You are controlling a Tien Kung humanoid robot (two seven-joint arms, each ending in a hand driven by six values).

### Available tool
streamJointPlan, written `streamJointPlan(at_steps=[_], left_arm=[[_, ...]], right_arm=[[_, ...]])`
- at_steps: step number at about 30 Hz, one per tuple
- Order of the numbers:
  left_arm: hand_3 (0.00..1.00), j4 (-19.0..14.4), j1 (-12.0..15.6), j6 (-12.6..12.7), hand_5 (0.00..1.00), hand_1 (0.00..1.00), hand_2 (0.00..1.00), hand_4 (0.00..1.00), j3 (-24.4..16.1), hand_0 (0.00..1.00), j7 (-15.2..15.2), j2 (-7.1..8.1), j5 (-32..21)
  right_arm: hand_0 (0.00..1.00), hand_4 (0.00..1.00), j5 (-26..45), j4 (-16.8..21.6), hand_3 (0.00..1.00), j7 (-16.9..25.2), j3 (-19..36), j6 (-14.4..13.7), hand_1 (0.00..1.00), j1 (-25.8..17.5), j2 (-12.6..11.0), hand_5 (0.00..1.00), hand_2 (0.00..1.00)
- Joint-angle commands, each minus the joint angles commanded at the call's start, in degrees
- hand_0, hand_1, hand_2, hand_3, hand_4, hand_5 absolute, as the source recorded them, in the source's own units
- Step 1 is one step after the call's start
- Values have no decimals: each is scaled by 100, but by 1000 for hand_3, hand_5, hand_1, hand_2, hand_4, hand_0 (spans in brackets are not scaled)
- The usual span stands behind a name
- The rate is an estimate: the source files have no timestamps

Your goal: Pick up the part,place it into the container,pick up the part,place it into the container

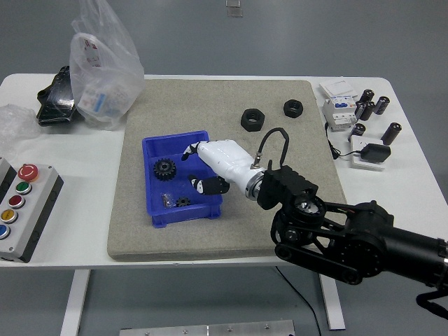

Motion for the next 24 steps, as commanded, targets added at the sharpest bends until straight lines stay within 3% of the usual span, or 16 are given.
streamJointPlan(at_steps=[8,11,12,13,17,18,23,24], left_arm=[[620,0,41,9,276,565,558,719,-57,627,8,-9,14],[620,0,52,11,276,565,558,719,-75,627,9,-14,16],[619,0,52,10,276,565,558,717,-77,627,8,-16,18],[619,0,48,8,276,565,558,717,-74,627,3,-19,15],[619,0,30,-6,276,565,558,717,-60,627,-30,-31,11],[619,0,30,-7,275,566,557,717,-60,627,-35,-33,11],[619,0,94,-8,275,566,557,717,-91,627,-43,-47,39],[618,0,104,-5,273,566,557,715,-104,627,-40,-47,47]], right_arm=[[356,627,849,129,714,825,1301,-951,659,-885,-306,269,730],[356,627,1456,-90,714,1367,1809,-1333,659,-1276,-295,269,730],[418,626,1659,-179,700,1545,1939,-1419,652,-1383,-276,264,696],[418,626,1882,-276,700,1744,2081,-1484,652,-1509,-249,264,696],[418,626,2743,-355,700,2516,2615,-1528,652,-2016,-182,264,696],[481,637,2905,-327,695,2658,2715,-1506,657,-2119,-183,258,692],[481,637,3934,-186,695,3521,3312,-1263,657,-2833,-343,258,692],[623,656,4094,-187,693,3648,3352,-1220,671,-2946,-377,284,696]])
